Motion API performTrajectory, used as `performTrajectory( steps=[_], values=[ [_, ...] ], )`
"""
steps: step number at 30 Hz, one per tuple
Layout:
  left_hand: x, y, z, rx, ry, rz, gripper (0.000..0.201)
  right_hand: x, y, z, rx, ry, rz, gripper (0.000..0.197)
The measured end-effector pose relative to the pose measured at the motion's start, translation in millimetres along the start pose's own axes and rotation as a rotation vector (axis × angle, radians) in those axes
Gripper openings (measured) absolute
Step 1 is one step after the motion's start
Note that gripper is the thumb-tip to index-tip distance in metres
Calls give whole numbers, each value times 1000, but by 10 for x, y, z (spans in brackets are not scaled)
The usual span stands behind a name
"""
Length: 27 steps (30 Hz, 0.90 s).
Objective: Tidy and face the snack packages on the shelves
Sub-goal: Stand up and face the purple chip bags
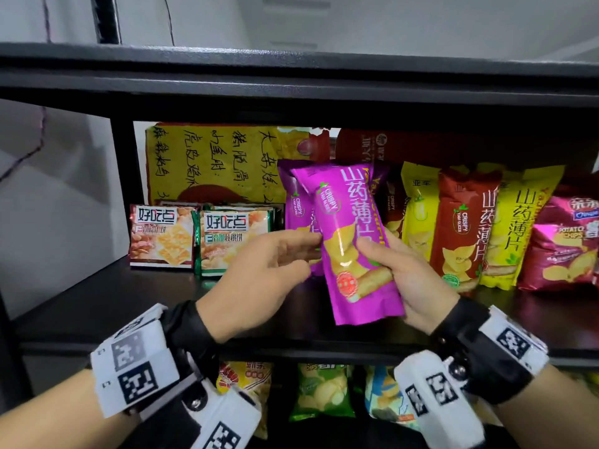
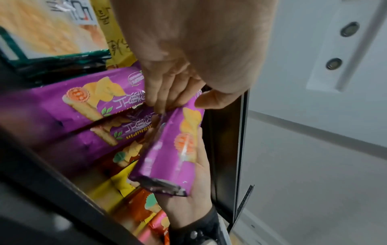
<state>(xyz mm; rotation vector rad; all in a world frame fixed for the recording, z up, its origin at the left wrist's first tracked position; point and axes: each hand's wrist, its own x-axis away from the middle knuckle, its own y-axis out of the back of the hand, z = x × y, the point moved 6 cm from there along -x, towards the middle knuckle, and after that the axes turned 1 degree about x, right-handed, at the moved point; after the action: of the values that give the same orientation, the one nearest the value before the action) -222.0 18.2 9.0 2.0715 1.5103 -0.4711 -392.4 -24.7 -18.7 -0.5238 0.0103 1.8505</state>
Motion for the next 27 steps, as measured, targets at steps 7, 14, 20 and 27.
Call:
performTrajectory(
  steps=[7,14,20,27],
  values=[
    [-24,-173,90,148,147,105,32,112,-304,174,884,372,-80,92],
    [-260,-35,157,486,-2,-115,30,368,-676,94,806,396,180,77],
    [-308,189,388,742,118,-46,56,391,-624,226,423,317,185,57],
    [-218,127,285,661,25,-89,71,359,-588,103,514,336,87,73]
  ],
)
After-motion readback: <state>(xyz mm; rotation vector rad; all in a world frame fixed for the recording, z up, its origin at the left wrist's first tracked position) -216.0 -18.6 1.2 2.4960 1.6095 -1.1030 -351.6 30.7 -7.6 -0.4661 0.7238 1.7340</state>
